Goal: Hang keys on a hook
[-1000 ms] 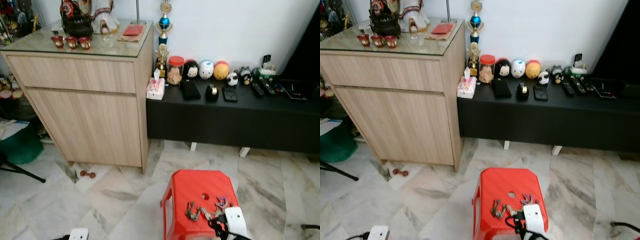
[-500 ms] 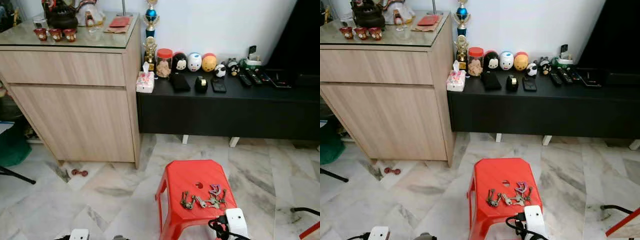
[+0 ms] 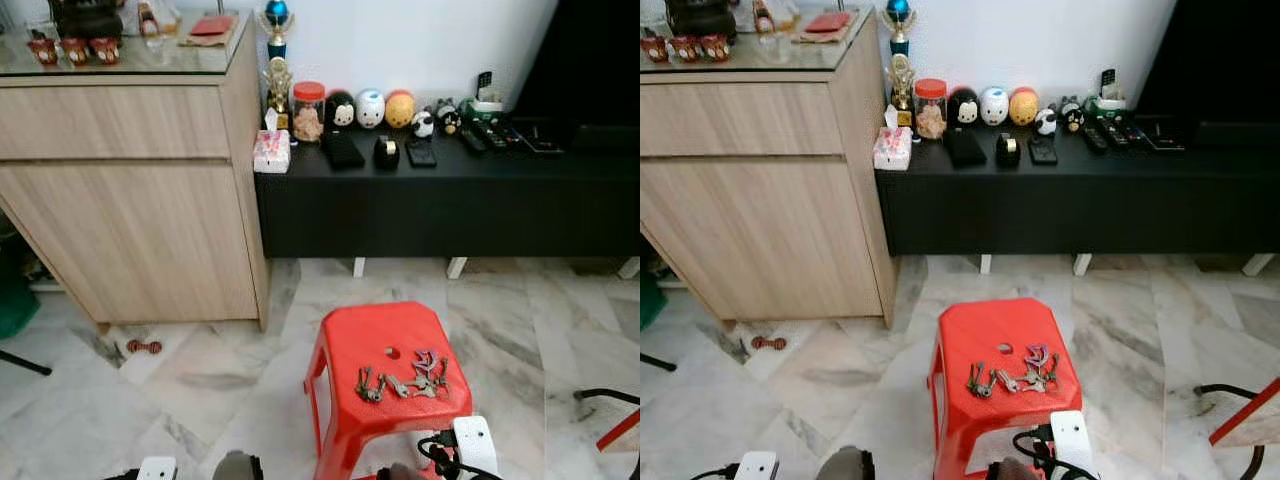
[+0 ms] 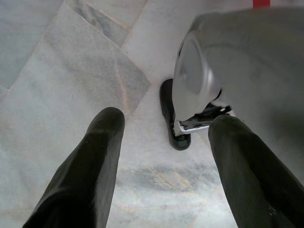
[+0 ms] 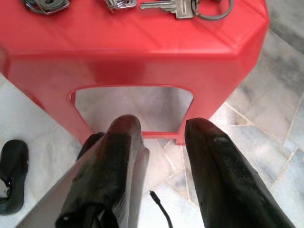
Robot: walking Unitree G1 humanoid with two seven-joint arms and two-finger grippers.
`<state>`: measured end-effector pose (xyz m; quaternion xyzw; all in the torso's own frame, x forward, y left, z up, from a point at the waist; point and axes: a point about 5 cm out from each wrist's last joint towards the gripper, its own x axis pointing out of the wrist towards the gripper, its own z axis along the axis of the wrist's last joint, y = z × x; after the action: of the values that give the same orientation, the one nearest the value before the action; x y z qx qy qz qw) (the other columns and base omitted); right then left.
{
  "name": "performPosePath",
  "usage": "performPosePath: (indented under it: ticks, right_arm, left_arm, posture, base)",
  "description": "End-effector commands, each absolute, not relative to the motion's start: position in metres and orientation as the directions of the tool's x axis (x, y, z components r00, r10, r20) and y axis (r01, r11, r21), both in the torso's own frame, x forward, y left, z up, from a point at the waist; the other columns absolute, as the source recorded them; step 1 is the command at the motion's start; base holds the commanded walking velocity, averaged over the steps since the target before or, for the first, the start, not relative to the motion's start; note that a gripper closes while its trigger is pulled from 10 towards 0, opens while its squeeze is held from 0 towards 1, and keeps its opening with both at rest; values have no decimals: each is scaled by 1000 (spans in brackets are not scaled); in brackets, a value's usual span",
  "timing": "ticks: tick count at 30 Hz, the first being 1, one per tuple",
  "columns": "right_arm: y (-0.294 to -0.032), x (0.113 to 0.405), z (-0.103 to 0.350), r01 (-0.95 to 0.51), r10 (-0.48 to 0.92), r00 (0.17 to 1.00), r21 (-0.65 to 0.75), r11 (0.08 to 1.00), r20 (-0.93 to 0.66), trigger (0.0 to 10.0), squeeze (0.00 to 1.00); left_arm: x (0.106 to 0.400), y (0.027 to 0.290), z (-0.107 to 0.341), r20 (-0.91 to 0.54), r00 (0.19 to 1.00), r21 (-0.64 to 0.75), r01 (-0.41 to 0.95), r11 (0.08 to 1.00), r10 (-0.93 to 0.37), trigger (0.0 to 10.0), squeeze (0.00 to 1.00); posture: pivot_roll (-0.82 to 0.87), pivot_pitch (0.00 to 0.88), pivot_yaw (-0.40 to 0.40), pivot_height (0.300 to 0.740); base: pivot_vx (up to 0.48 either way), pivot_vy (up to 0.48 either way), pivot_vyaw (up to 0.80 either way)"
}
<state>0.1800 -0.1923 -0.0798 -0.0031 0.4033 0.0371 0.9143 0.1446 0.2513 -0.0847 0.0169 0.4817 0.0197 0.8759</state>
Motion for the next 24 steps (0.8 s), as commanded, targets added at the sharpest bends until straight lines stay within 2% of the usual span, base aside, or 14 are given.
performPosePath:
  ticks: [1,16,20,21,22,24]
  right_arm:
    - [-194,179,-80,-58,59,677,26,998,-734,10000,0]
    - [-195,182,-77,-71,59,706,12,997,-706,10000,0]
    - [-197,185,-72,-23,27,758,15,1000,-652,10000,0]
    - [-196,189,-70,-8,22,777,25,1000,-629,10000,0]
    - [-189,221,-51,-8,17,840,18,1000,-542,10000,0]
    - [-182,253,-29,-13,14,893,5,1000,-449,10000,0]
  left_arm:
    - [141,252,-86,-852,521,47,-23,999,52,10000,0]
    - [141,251,-86,-848,528,47,-30,998,56,10000,0]
    - [141,251,-86,-847,528,46,-30,998,55,10000,0]
    - [141,251,-86,-848,528,46,-30,999,55,10000,0]
    - [141,251,-86,-848,527,46,-28,999,54,10000,0]
    - [141,251,-86,-849,526,46,-25,999,52,10000,0]
  posture:
    - [-33,0,-50,625]
    - [-36,0,-52,625]
    - [-33,0,-52,625]
    - [-37,0,-51,625]
    - [-42,0,-50,625]
    - [-42,0,-50,625]
  base:
    - [0,0,0]
    - [0,0,0]
    - [0,0,575]
    - [0,0,744]
    - [0,0,0]
    - [0,0,0]
